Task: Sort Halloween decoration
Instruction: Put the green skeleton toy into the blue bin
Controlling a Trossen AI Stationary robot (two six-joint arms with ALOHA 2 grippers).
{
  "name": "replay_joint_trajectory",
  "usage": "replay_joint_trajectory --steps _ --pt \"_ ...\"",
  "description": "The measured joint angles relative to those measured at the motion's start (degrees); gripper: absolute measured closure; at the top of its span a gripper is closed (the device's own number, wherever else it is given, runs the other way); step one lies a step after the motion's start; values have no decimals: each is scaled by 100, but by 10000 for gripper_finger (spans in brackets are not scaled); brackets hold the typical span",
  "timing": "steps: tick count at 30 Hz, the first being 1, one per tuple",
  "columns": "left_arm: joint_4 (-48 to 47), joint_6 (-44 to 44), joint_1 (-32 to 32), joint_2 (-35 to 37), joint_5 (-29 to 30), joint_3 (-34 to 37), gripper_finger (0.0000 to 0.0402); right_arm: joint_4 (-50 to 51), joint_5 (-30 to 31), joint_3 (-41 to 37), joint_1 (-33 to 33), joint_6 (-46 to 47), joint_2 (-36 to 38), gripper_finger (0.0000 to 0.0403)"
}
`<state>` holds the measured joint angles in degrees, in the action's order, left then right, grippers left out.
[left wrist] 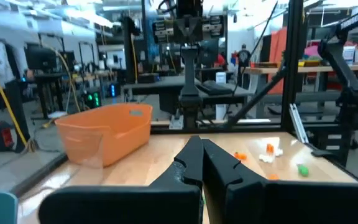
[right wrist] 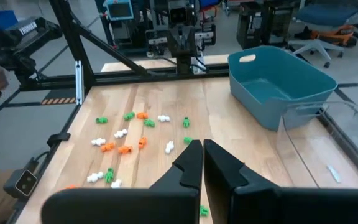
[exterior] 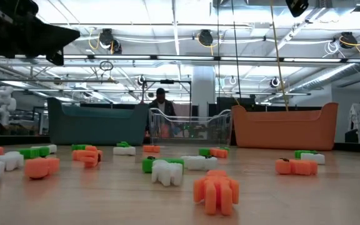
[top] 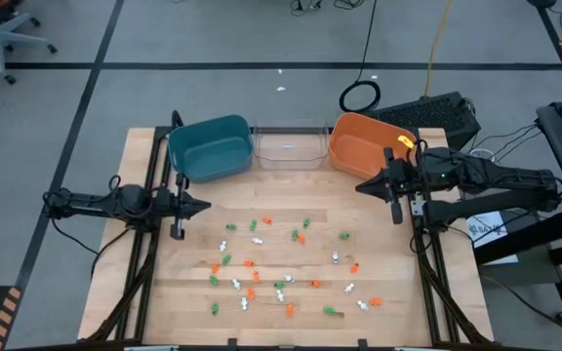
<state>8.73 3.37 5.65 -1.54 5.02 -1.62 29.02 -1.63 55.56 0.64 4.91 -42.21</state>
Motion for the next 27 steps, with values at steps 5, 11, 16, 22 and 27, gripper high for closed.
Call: replay_joint_trajectory --steps 5,11,16,22,27 --pt "-766 -214 0 -60 44 -801 402 -42 2 -83 0 0 -197 403" --pt "-2117 -288 0 -592 144 -2162 402 -42 2 -108 0 130 -603 403" --pt "-2764 -296 0 -1394 151 -3234 402 -6 2 -108 -21 144 -1030 403" --pt "-3176 454 0 -2629 314 -4203 402 -4 4 -108 -147 136 -1578 403" --pt "-2896 1499 0 -3451 647 -4495 401 -7 7 -108 -273 149 -2046 403"
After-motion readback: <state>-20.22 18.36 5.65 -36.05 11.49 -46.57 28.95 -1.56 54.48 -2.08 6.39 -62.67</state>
